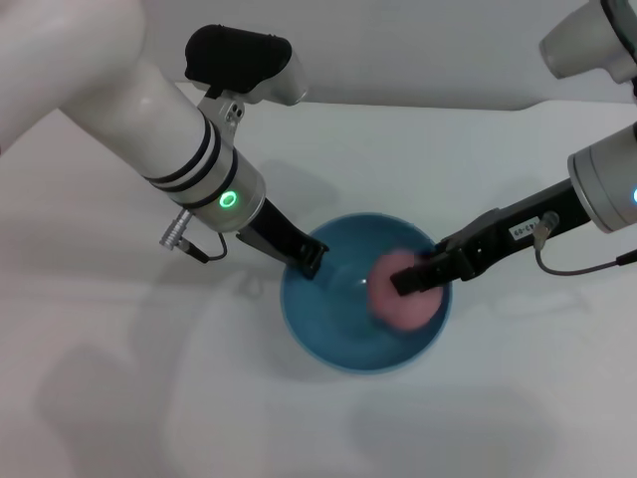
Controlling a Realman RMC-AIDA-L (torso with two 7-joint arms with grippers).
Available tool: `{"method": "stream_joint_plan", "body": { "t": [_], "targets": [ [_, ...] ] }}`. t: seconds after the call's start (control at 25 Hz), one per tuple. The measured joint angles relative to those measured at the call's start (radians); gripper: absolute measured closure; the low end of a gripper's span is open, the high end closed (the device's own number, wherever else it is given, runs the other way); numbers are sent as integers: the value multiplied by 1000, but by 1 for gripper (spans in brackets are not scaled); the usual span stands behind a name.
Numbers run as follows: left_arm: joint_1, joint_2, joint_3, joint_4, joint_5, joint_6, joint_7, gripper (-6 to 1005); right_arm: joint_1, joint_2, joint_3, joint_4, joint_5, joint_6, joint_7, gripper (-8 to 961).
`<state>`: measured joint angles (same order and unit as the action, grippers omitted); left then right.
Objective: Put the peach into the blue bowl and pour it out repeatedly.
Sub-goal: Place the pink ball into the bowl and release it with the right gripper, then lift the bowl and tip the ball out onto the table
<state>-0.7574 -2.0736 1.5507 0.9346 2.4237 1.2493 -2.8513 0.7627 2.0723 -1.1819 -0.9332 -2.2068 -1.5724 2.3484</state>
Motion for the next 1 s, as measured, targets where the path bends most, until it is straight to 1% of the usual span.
{"method": "stream_joint_plan", "body": {
  "t": [0.08,0.28,0.36,0.44,0.56,0.64,0.72,0.84,1.0],
  "targets": [
    [0,0,1,0,0,-2,2,1000,-1,0,2,-1,0,0,0,500],
    [2,0,7,4,-2,-26,8,1000,-1,0,15,-4,-1,4,2,463],
    [2,0,8,5,-3,-32,9,1000,-2,0,27,-5,-1,8,4,463],
    [4,0,12,5,-4,-50,10,1000,-7,0,75,-5,4,17,7,463],
    [11,0,32,5,-4,-101,10,1000,-31,-2,217,-6,30,51,37,463],
    [18,-1,59,3,-5,-153,11,1000,-68,-3,318,-6,77,95,59,462],
    [30,-1,103,4,-6,-220,11,1001,-113,-5,385,-5,133,134,63,462],
    [48,-2,172,4,-12,-332,12,1001,-172,-6,444,-6,160,154,60,462],
    [71,0,262,-4,-50,-496,19,1001,-213,-5,500,2,93,146,65,462]
  ]
}}
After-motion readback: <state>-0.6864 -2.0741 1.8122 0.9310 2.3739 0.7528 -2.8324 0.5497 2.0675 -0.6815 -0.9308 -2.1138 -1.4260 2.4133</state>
